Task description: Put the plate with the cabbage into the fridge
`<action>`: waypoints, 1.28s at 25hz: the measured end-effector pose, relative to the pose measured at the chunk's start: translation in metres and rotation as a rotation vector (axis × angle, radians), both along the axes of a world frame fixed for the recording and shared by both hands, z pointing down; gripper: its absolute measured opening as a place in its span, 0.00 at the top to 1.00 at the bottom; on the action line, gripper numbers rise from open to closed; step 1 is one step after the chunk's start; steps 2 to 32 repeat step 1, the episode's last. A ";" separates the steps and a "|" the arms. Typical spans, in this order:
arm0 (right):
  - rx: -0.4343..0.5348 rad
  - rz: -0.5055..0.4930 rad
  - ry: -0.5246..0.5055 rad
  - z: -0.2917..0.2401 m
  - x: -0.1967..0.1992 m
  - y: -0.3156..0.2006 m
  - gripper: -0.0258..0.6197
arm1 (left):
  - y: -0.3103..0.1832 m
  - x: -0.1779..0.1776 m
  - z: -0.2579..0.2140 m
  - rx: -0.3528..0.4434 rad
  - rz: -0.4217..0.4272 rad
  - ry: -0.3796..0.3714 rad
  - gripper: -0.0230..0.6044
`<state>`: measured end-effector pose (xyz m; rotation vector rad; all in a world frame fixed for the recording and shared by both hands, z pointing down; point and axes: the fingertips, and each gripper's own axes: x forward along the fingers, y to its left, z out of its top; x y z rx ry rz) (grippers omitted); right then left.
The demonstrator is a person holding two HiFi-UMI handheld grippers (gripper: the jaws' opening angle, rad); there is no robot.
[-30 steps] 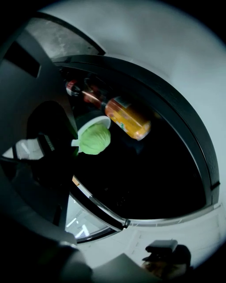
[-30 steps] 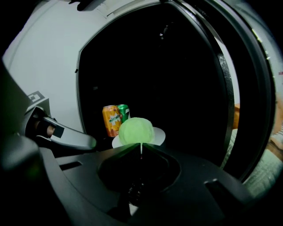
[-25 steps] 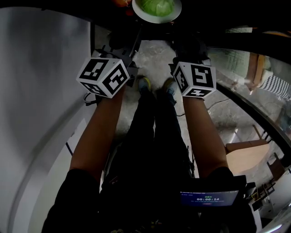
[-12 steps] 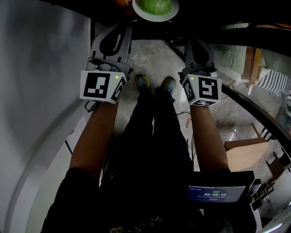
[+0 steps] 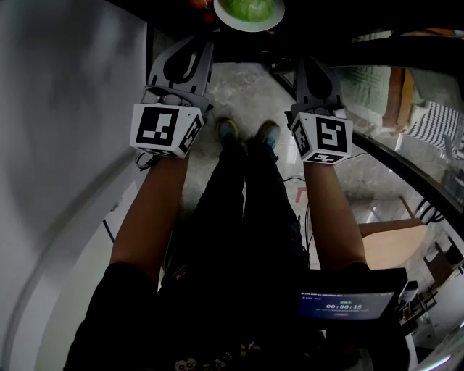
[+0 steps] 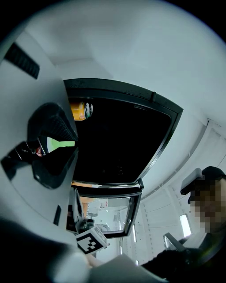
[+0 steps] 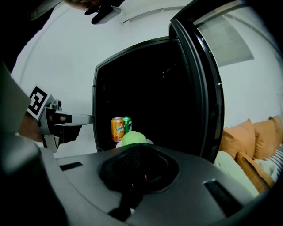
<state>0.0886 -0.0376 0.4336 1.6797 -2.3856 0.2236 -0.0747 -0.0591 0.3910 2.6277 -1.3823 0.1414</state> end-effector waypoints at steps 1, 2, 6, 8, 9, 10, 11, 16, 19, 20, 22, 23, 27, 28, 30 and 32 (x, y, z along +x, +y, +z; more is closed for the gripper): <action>0.000 0.003 -0.003 -0.001 0.002 -0.001 0.95 | -0.001 0.001 0.000 0.002 0.000 -0.002 0.91; 0.000 0.003 -0.003 -0.001 0.002 -0.001 0.95 | -0.001 0.001 0.000 0.002 0.000 -0.002 0.91; 0.000 0.003 -0.003 -0.001 0.002 -0.001 0.95 | -0.001 0.001 0.000 0.002 0.000 -0.002 0.91; 0.000 0.003 -0.003 -0.001 0.002 -0.001 0.95 | -0.001 0.001 0.000 0.002 0.000 -0.002 0.91; 0.000 0.003 -0.003 -0.001 0.002 -0.001 0.95 | -0.001 0.001 0.000 0.002 0.000 -0.002 0.91; 0.000 0.003 -0.003 -0.001 0.002 -0.001 0.95 | -0.001 0.001 0.000 0.002 0.000 -0.002 0.91; 0.000 0.003 -0.003 -0.001 0.002 -0.001 0.95 | -0.001 0.001 0.000 0.002 0.000 -0.002 0.91; 0.000 0.003 -0.003 -0.001 0.002 -0.001 0.95 | -0.001 0.001 0.000 0.002 0.000 -0.002 0.91; 0.000 0.003 -0.003 -0.001 0.002 -0.001 0.95 | -0.001 0.001 0.000 0.002 0.000 -0.002 0.91; 0.000 0.003 -0.003 -0.001 0.002 -0.001 0.95 | -0.001 0.001 0.000 0.002 0.000 -0.002 0.91; 0.000 0.003 -0.003 -0.001 0.002 -0.001 0.95 | -0.001 0.001 0.000 0.002 0.000 -0.002 0.91; 0.000 0.003 -0.003 -0.001 0.002 -0.001 0.95 | -0.001 0.001 0.000 0.002 0.000 -0.002 0.91; 0.000 0.003 -0.003 -0.001 0.002 -0.001 0.95 | -0.001 0.001 0.000 0.002 0.000 -0.002 0.91; 0.000 0.003 -0.003 -0.001 0.002 -0.001 0.95 | -0.001 0.001 0.000 0.002 0.000 -0.002 0.91; 0.000 0.003 -0.003 -0.001 0.002 -0.001 0.95 | -0.001 0.001 0.000 0.002 0.000 -0.002 0.91; 0.000 0.003 -0.003 -0.001 0.002 -0.001 0.95 | -0.001 0.001 0.000 0.002 0.000 -0.002 0.91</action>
